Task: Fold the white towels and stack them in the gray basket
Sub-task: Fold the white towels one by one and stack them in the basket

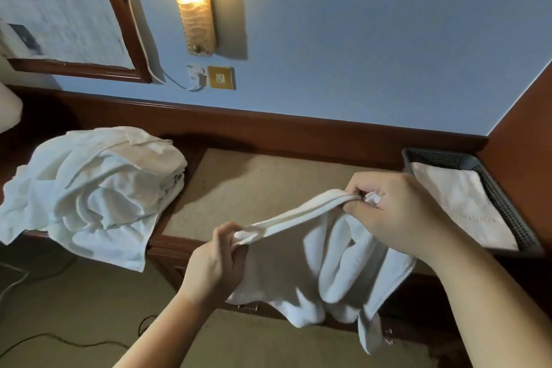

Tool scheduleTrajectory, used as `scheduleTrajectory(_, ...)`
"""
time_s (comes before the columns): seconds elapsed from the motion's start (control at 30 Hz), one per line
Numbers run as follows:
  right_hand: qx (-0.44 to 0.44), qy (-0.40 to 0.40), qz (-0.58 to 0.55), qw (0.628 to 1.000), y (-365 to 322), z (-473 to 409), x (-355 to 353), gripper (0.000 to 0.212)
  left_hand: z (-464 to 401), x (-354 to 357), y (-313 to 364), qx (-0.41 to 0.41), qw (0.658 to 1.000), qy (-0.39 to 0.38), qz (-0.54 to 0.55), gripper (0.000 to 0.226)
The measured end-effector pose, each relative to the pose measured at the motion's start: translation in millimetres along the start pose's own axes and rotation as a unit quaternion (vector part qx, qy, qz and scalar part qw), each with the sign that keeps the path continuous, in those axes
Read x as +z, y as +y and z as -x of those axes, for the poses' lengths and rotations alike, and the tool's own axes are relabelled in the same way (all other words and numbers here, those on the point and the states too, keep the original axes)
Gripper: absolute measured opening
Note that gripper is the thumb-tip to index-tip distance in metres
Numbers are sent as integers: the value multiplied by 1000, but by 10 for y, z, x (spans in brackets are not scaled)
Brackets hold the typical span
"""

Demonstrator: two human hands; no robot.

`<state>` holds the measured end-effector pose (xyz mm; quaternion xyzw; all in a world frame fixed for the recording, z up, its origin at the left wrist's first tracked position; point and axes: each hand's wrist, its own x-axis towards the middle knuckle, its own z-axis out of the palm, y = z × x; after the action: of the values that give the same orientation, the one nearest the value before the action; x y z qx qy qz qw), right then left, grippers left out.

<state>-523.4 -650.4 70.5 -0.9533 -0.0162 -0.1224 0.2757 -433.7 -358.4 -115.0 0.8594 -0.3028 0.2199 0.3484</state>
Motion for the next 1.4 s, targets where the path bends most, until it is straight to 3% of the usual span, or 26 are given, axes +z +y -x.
scheduleTrajectory(0.1, 30, -40, -25, 998, -15, -3, 218, 15, -84, -76, 118, -64, 997, -53, 2, 40)
scheduleTrajectory(0.2, 62, -66, -33, 995, 65, 55, 404, 19, -150, -187, 142, -148, 983, -109, -19, 16)
scheduleTrajectory(0.27, 92, -84, -36, 992, 215, 144, 508, 19, -86, -312, 47, -128, 982, -126, -55, 13)
scheduleTrajectory(0.33, 124, -107, -57, 985, 398, 258, 610, 19, 5, -461, -66, -62, 975, -195, -87, 19)
scheduleTrajectory(0.43, 144, -184, -83, 969, 592, 417, 784, 24, 66, -669, -104, -45, 921, -370, -108, 43)
scheduleTrajectory(0.5, 147, -240, -85, 956, 656, 497, 907, 28, 83, -734, -123, -28, 900, -417, -119, 51)
scheduleTrajectory(0.6, 165, -249, -86, 950, 759, 614, 1039, 26, 75, -711, -125, 44, 923, -366, -113, 43)
scheduleTrajectory(0.67, 193, -247, -76, 947, 805, 702, 1048, 23, 71, -649, -125, 20, 930, -346, -124, 34)
scheduleTrajectory(0.8, 226, -276, -31, 934, 876, 866, 840, 64, 95, -551, -184, -81, 921, -322, -204, 10)
scheduleTrajectory(0.87, 237, -294, 15, 926, 992, 898, 711, 71, 43, -563, -264, -85, 909, -320, -255, 25)
scheduleTrajectory(0.93, 231, -297, 62, 924, 1174, 898, 605, 55, -89, -581, -359, -98, 893, -333, -286, 41)
scheduleTrajectory(1.0, 215, -282, 96, 930, 1352, 881, 510, 43, -256, -572, -451, -109, 875, -350, -315, 39)
scheduleTrajectory(1.07, 206, -239, 89, 945, 1502, 835, 423, 52, -424, -561, -472, -117, 863, -356, -337, 37)
scheduleTrajectory(1.23, 139, -179, 129, 966, 1626, 646, 189, 47, -745, -414, -427, -99, 868, -320, -367, 26)
scheduleTrajectory(1.3, 103, -166, 158, 968, 1736, 587, 113, 55, -843, -386, -504, -76, 870, -320, -368, 22)
scheduleTrajectory(1.4, 47, -161, 210, 963, 2029, 513, 39, 66, -938, -384, -854, -29, 903, -297, -310, 40)
